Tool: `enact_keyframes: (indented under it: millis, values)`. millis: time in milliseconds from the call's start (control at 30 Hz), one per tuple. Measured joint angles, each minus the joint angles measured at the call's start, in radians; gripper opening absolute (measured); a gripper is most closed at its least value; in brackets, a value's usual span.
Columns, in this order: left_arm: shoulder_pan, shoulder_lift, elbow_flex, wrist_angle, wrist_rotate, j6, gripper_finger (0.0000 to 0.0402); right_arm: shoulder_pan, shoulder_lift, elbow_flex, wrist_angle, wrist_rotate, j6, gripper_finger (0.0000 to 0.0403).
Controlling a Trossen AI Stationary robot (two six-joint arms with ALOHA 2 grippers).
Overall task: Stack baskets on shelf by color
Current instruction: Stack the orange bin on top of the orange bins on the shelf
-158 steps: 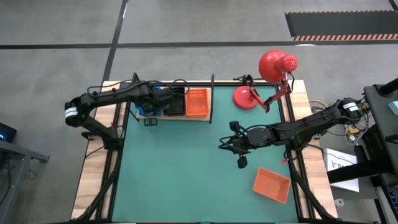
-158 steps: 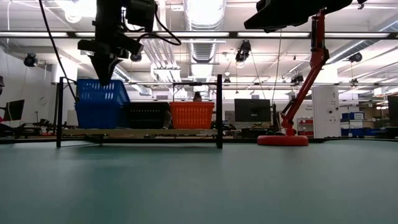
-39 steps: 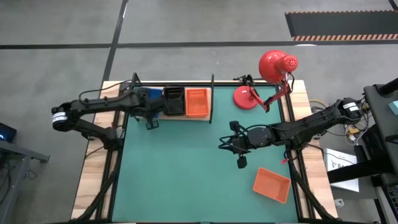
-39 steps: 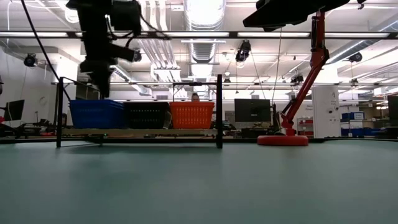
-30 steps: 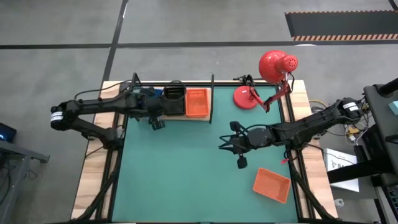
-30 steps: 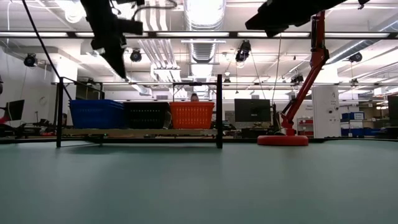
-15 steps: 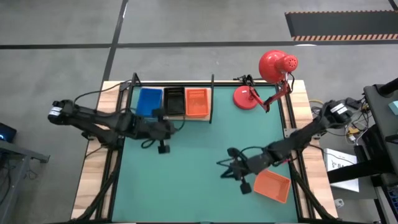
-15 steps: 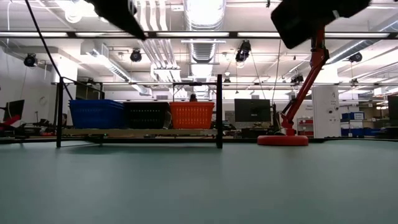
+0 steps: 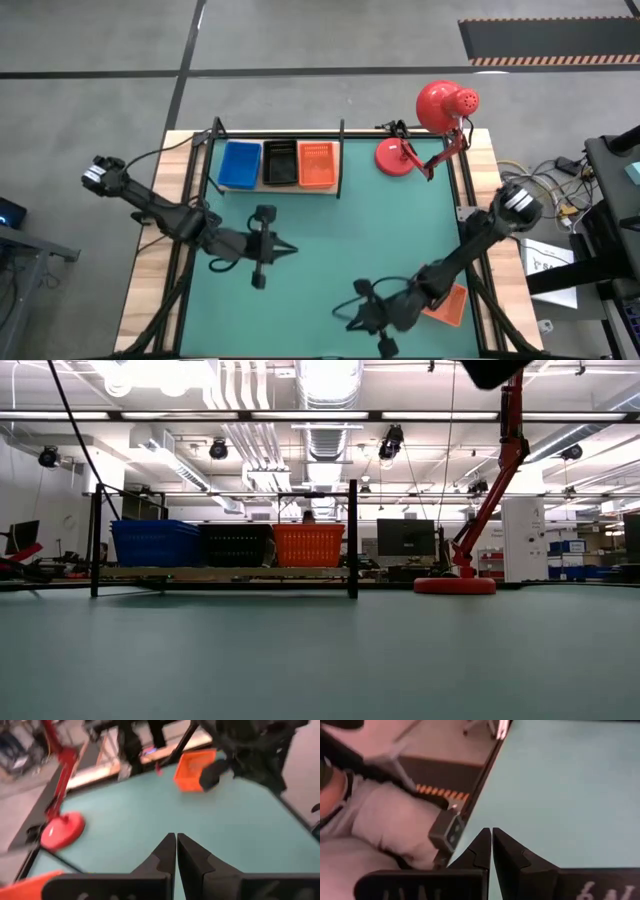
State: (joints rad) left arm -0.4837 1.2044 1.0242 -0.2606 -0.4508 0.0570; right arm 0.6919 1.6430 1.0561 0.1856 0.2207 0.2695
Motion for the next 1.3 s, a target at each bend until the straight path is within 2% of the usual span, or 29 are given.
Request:
enact_keyframes:
  millis: [233, 433, 567, 767, 833, 1000, 1167, 1300]
  values:
    - [-0.041, 0.004, -0.002, 0.037, -0.001, 0.02, 0.0, 0.045, 0.158, 0.294, -0.332, 0.016, 0.045, 0.0009]
    - [-0.049, 0.004, -0.002, 0.043, 0.0, 0.026, 0.0, 0.062, 0.235, 0.508, -0.683, 0.016, 0.163, 0.0009]
    - [-0.048, 0.004, -0.002, 0.047, -0.001, 0.096, 0.0, 0.064, 0.24, 0.561, -0.829, 0.015, 0.248, 0.0009]
    - [-0.048, -0.003, 0.008, 0.079, -0.003, 0.158, 0.0, 0.066, 0.2, 0.562, -0.981, 0.003, 0.422, 0.0009]
    - [-0.049, -0.003, 0.012, 0.084, -0.003, 0.15, 0.0, 0.067, 0.19, 0.561, -1.045, -0.071, 0.494, 0.0015]
    - [-0.05, -0.003, 0.013, 0.095, -0.003, 0.116, 0.0, 0.077, 0.176, 0.561, -1.2, -0.139, 0.636, 0.0066]
    - [-0.052, -0.003, 0.013, 0.095, -0.003, 0.105, 0.0, 0.087, 0.176, 0.56, -1.356, -0.283, 0.782, 0.0132]
    - [-0.061, -0.006, 0.013, 0.094, -0.003, 0.105, 0.0, 0.129, 0.176, 0.556, -1.432, -0.289, 0.805, 0.0171]
